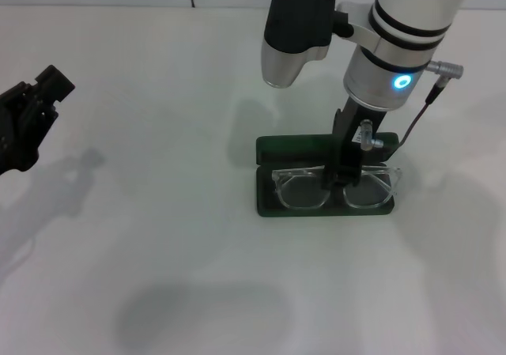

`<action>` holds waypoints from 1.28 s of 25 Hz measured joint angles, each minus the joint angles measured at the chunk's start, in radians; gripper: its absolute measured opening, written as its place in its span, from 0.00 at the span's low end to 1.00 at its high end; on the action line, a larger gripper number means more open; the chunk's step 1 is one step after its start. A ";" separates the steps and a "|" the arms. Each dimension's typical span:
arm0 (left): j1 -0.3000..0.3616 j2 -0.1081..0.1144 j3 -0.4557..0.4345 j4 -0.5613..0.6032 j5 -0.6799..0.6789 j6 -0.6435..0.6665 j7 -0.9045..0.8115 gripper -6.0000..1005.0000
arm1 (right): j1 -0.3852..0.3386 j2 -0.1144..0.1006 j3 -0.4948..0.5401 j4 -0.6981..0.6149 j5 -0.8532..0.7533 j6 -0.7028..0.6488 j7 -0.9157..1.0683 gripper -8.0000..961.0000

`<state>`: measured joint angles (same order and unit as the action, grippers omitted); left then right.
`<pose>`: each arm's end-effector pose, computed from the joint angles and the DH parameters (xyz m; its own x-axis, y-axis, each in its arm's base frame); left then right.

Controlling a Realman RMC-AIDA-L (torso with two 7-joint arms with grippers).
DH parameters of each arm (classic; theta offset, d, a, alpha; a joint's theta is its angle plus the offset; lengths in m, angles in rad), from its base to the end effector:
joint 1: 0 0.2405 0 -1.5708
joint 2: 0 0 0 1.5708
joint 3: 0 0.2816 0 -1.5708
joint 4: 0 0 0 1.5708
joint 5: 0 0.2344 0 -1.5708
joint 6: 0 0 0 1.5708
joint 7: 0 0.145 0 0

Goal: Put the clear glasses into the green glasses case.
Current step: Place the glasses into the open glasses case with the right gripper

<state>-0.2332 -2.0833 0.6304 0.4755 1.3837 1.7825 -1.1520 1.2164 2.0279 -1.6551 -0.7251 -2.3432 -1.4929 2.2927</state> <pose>-0.3462 0.2686 0.0301 0.3732 0.0652 0.9255 0.6498 -0.7303 -0.2106 0.0753 0.4295 -0.0937 0.8213 -0.1491 0.5506 -0.1373 -0.9885 -0.0629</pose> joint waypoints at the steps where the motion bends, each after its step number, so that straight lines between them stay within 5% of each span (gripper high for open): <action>1: 0.000 0.000 0.000 0.000 0.000 0.000 0.000 0.10 | 0.000 0.000 0.000 -0.003 -0.001 0.000 0.000 0.11; 32: 0.008 0.000 0.000 0.000 0.000 0.003 0.000 0.10 | -0.004 0.000 0.000 -0.076 -0.021 -0.020 0.008 0.11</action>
<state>-0.2254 -2.0830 0.6304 0.4754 1.3836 1.7852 -1.1520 1.2128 2.0279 -1.6551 -0.8010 -2.3640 -1.5128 2.3008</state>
